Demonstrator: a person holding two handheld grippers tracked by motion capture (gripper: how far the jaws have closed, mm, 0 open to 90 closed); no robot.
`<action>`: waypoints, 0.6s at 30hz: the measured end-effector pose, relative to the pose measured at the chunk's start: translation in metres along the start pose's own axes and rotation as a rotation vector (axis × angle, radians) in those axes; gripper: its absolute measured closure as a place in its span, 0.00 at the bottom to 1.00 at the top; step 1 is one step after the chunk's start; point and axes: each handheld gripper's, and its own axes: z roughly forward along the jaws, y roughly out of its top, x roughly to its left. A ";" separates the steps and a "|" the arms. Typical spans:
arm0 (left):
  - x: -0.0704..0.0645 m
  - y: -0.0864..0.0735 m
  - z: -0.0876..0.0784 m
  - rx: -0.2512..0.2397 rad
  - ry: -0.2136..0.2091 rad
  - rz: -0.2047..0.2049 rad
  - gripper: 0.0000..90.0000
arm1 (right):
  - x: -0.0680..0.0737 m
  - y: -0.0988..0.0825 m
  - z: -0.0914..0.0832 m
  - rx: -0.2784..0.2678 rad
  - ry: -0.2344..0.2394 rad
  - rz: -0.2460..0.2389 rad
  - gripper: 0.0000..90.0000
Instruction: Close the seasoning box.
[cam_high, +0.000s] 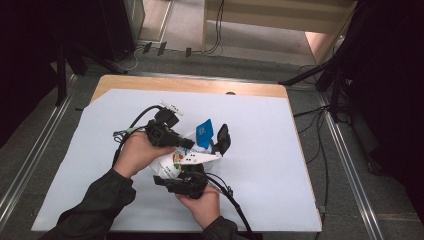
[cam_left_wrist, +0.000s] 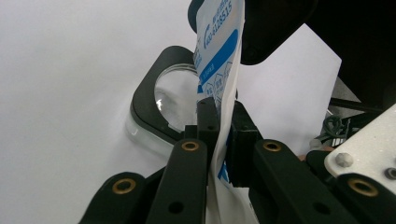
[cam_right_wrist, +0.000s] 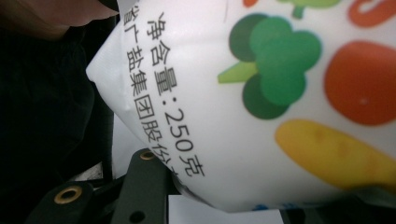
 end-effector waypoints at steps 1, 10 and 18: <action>0.000 0.000 0.000 -0.003 -0.001 0.000 0.96 | 0.000 0.000 0.000 -0.002 -0.004 0.000 0.73; 0.000 -0.005 0.001 -0.013 -0.007 -0.008 0.92 | -0.001 -0.002 0.001 -0.005 0.004 0.018 0.74; -0.001 -0.008 -0.001 -0.016 -0.016 -0.007 0.88 | -0.001 -0.003 0.001 0.000 0.005 0.014 0.74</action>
